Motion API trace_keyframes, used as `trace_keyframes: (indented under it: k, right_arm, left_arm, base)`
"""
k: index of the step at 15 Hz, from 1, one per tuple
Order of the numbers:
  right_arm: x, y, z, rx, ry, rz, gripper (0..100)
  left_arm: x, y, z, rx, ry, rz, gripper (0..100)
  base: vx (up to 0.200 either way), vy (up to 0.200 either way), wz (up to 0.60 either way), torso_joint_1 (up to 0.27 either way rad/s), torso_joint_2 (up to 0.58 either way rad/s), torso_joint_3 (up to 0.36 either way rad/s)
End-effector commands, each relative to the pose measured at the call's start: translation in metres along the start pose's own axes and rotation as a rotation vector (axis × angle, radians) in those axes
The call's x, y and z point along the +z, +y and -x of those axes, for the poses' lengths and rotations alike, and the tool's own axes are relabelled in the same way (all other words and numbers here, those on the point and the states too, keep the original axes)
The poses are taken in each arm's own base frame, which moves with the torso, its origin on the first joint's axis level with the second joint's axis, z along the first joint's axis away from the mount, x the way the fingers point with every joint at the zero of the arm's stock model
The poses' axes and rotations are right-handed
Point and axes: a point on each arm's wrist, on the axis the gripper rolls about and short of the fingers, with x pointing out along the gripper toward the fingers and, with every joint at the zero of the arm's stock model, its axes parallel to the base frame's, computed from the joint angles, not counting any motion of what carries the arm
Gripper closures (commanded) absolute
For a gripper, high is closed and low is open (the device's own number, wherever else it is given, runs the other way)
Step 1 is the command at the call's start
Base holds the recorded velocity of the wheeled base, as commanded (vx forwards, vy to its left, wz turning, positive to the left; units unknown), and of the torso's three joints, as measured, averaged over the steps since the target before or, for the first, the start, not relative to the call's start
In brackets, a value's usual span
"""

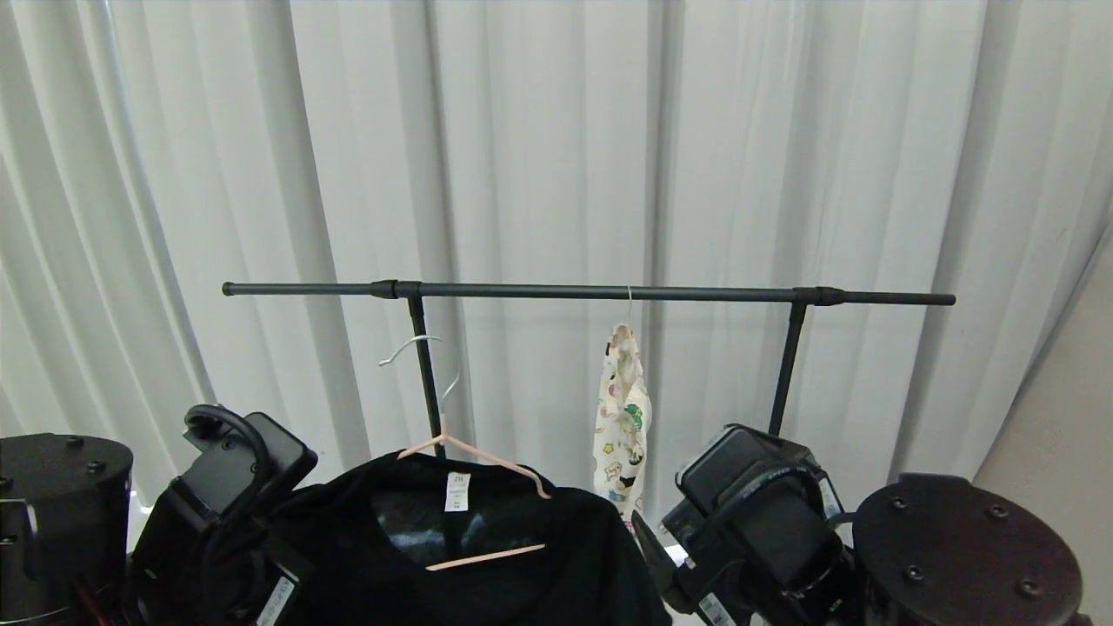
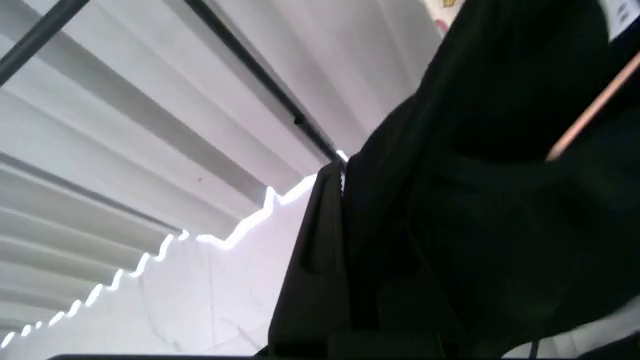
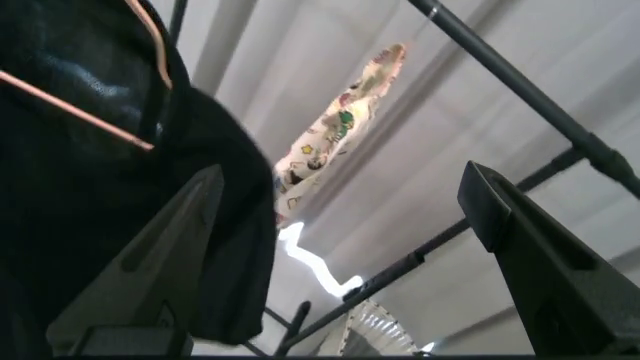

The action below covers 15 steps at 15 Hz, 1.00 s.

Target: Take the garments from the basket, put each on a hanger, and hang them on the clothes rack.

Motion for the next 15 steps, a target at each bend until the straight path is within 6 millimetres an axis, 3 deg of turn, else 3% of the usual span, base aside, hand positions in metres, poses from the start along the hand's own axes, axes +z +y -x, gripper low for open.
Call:
trace_keyframes:
  k: [1, 6, 12, 15]
  right_arm:
    - [0.002, 0.010, 0.001, 0.029, -0.008, 0.013, 0]
    - [0.009, 0.008, 0.001, 0.176, -0.053, -0.002, 0]
    - [0.014, -0.039, 0.015, 0.490, -0.007, 0.005, 0]
    - [0.014, -0.045, 0.022, 0.634, 0.041, 0.001, 0]
  left_arm:
    - [0.000, -0.001, -0.001, -0.004, 0.003, -0.002, 100]
    - [0.008, -0.021, 0.009, -0.151, -0.129, 0.075, 100]
    - [-0.006, -0.027, 0.021, -0.341, -0.306, 0.079, 100]
    - [-0.004, -0.025, 0.028, -0.388, -0.362, 0.078, 100]
  base:
    - [0.000, 0.000, 0.00, 0.000, 0.00, 0.000]
    - [0.000, 0.000, 0.00, 0.000, 0.00, 0.000]
    - [0.000, 0.000, 0.00, 0.000, 0.00, 0.000]
    - [0.000, 0.000, 0.00, 0.000, 0.00, 0.000]
